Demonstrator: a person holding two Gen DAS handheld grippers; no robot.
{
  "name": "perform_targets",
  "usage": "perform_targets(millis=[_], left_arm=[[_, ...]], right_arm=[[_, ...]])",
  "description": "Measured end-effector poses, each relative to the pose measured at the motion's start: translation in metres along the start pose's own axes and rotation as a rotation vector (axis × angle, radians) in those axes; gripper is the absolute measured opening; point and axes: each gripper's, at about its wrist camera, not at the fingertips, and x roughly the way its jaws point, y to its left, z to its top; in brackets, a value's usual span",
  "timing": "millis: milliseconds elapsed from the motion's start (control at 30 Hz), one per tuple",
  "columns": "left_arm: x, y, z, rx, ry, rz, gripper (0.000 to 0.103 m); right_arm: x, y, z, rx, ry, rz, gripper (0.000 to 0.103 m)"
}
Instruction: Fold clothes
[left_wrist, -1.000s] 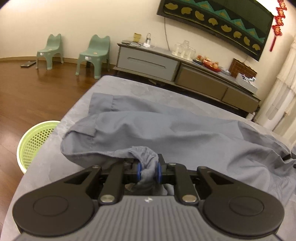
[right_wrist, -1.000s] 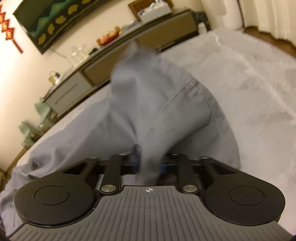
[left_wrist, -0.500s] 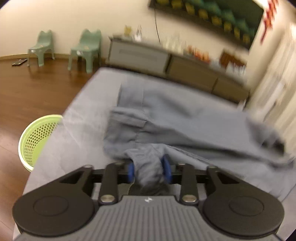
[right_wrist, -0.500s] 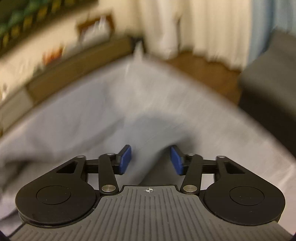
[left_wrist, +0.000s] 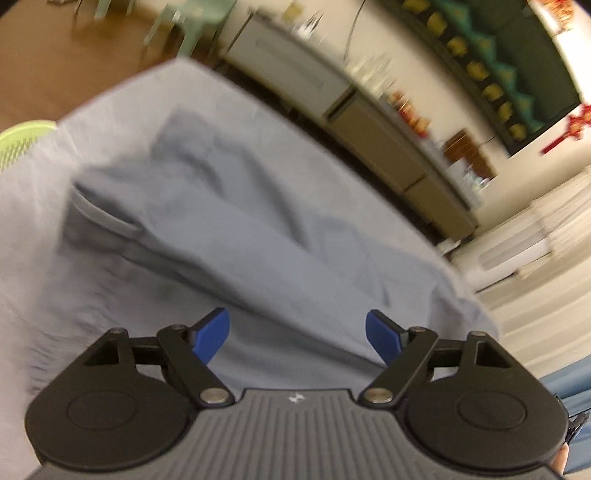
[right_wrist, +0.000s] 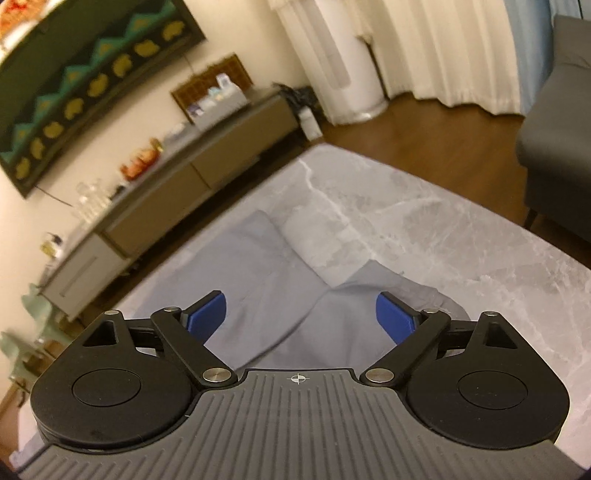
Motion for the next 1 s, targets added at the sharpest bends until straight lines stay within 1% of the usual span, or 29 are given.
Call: perform_targets(millis=[100, 133, 200, 267, 300, 333, 367, 400, 467, 533, 567, 633, 700, 733, 800, 867, 900, 967, 1000], left_arm=[[0.02, 0.002, 0.004, -0.033, 0.035, 0.034, 0.082], [0.024, 0.003, 0.002, -0.044, 0.039, 0.045, 0.079], [0.03, 0.01, -0.001, -0.075, 0.042, 0.057, 0.068], [0.034, 0.018, -0.003, -0.105, 0.039, 0.063, 0.029], [0.035, 0.021, -0.004, -0.111, 0.037, 0.064, 0.024], [0.034, 0.022, -0.004, -0.105, 0.027, 0.064, 0.015], [0.031, 0.02, -0.004, -0.093, 0.013, 0.064, 0.007], [0.028, 0.019, -0.004, -0.081, -0.002, 0.064, 0.007], [0.008, 0.015, -0.007, -0.056, -0.044, 0.03, 0.004], [-0.014, 0.012, -0.012, -0.03, -0.079, -0.007, 0.004], [-0.023, 0.013, -0.018, -0.015, -0.085, -0.02, 0.004], [-0.036, 0.018, -0.03, 0.011, -0.073, -0.031, 0.004], [-0.041, 0.027, -0.037, 0.02, -0.05, -0.03, 0.004], [-0.042, 0.031, -0.04, 0.021, -0.04, -0.03, 0.004], [-0.043, 0.036, -0.045, 0.021, -0.023, -0.032, 0.004], [-0.045, 0.038, -0.049, 0.015, -0.022, -0.041, 0.004], [-0.046, 0.036, -0.05, 0.014, -0.026, -0.045, 0.004], [-0.038, 0.025, -0.047, 0.02, -0.034, -0.048, 0.004], [-0.038, 0.02, -0.047, 0.026, -0.04, -0.049, 0.004]], right_arm=[[0.037, -0.008, 0.003, 0.009, 0.07, -0.094, 0.087], [0.047, -0.012, 0.001, 0.011, 0.095, -0.118, 0.086], [0.061, -0.019, -0.004, 0.001, 0.138, -0.113, 0.084], [0.07, -0.024, -0.008, 0.009, 0.179, -0.085, 0.083], [0.073, -0.027, -0.011, 0.017, 0.196, -0.069, 0.077], [0.076, -0.029, -0.013, 0.012, 0.195, -0.069, 0.055], [0.079, -0.031, -0.015, 0.008, 0.196, -0.07, 0.024], [0.078, -0.033, -0.015, 0.01, 0.199, -0.07, 0.013], [0.073, -0.038, -0.013, 0.031, 0.195, -0.059, 0.007], [0.055, -0.037, -0.009, 0.015, 0.166, -0.044, 0.007], [0.046, -0.035, -0.009, -0.012, 0.158, -0.036, 0.007], [0.029, -0.031, -0.015, -0.101, 0.174, -0.033, 0.007], [0.015, -0.026, -0.025, -0.192, 0.183, -0.07, 0.009], [0.009, -0.024, -0.027, -0.22, 0.175, -0.083, 0.011], [-0.006, -0.021, -0.029, -0.238, 0.145, -0.114, 0.022], [-0.016, -0.018, -0.03, -0.205, 0.088, -0.134, 0.065], [-0.02, -0.011, -0.03, -0.188, 0.06, -0.114, 0.071], [-0.023, 0.013, -0.03, -0.186, 0.053, -0.039, 0.086], [-0.022, 0.027, -0.031, -0.185, 0.056, -0.007, 0.089]])
